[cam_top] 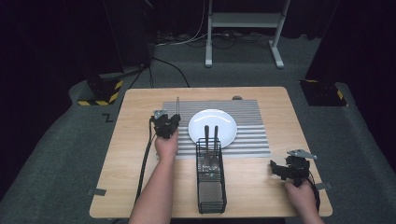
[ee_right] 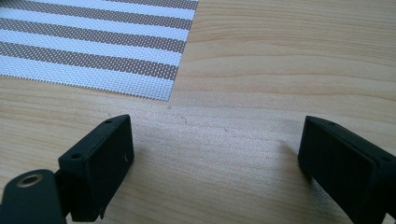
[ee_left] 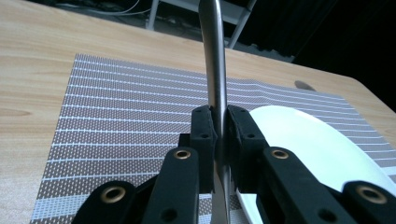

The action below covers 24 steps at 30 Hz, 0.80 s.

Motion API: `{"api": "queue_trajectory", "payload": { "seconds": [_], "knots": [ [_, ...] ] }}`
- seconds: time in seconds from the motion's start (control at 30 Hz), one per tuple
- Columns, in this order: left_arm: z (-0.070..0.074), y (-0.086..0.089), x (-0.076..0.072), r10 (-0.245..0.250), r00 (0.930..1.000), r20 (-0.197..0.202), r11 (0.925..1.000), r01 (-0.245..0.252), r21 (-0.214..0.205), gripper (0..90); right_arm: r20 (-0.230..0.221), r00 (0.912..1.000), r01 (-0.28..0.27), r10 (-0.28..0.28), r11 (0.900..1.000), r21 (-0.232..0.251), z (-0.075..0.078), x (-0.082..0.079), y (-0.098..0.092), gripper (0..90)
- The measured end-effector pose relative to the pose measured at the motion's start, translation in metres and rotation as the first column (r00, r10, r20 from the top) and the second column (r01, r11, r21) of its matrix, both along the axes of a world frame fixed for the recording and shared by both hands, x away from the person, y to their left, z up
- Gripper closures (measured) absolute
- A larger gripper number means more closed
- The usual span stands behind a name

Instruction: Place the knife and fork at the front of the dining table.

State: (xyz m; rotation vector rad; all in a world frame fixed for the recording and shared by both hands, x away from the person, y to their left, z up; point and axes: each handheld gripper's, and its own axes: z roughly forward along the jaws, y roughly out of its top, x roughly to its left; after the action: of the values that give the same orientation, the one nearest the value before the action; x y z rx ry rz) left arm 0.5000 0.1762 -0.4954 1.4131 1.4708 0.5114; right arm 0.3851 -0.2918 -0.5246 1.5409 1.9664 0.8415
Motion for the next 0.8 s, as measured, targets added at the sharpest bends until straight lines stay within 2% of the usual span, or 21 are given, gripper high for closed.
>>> {"api": "queue_trajectory", "payload": {
  "seconds": [0.17, 0.27, 0.47, 0.6, 0.8],
  "knots": [
    [-0.008, -0.001, 0.006, 0.005, 0.9998, -0.020, 1.0000, -0.005, -0.005, 82.1, 0.000, 1.0000, 0.000, 0.000, 1.0000, 0.000, 0.000, 0.000, 0.000, 10.2],
    [-0.012, -0.002, 0.010, 0.008, 0.9991, -0.042, 0.9996, -0.007, 0.026, 82.8, 0.000, 1.0000, 0.000, 0.000, 1.0000, 0.000, 0.000, 0.000, 0.000, 10.2],
    [-0.016, -0.001, 0.012, 0.061, 0.9940, -0.091, 0.9964, -0.055, 0.065, 82.8, 0.000, 1.0000, 0.000, 0.000, 1.0000, 0.000, 0.000, 0.000, 0.000, 10.2],
    [-0.019, -0.001, 0.013, 0.075, 0.9898, -0.121, 0.9954, -0.068, 0.067, 82.7, 0.000, 1.0000, 0.000, 0.000, 1.0000, 0.000, 0.000, 0.000, 0.000, 10.2],
    [-0.019, -0.001, 0.014, 0.091, 0.9866, -0.135, 0.9945, -0.084, 0.062, 82.6, 0.000, 1.0000, 0.000, 0.000, 1.0000, 0.000, 0.000, 0.000, 0.000, 10.2]
  ]
}}
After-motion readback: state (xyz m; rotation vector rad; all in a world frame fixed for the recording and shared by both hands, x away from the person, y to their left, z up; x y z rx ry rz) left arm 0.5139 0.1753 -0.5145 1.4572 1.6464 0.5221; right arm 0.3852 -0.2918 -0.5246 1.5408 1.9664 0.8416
